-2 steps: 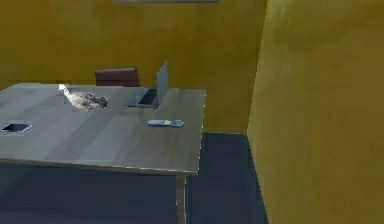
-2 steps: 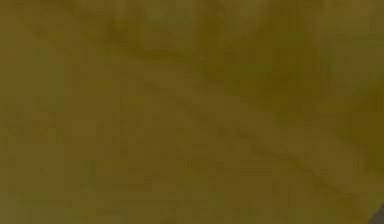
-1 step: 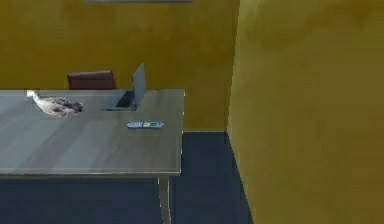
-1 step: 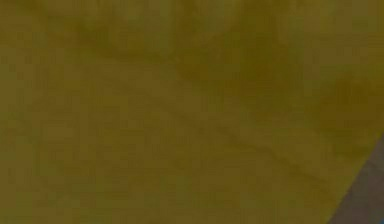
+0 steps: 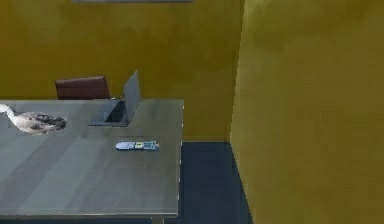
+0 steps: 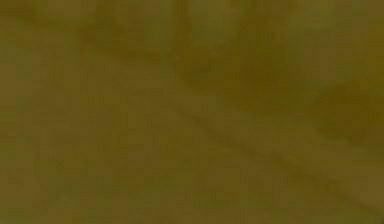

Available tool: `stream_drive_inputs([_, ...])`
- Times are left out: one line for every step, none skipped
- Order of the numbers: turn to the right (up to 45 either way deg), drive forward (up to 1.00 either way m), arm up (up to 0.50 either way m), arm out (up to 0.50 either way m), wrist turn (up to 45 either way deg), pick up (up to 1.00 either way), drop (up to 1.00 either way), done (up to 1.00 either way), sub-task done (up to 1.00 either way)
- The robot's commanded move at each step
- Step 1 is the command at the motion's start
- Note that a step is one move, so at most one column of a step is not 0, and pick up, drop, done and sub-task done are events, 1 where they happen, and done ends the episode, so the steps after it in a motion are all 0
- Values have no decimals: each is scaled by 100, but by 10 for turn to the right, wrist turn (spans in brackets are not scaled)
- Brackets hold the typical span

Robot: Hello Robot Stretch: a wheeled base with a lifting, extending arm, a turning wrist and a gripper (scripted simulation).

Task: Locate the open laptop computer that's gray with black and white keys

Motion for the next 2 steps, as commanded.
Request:
stream_drive_inputs([-210, 0, 0, 0, 0, 0, 0, 0, 0])
stream_drive_inputs([0, 0, 0, 0, 0, 0, 0, 100, 0])
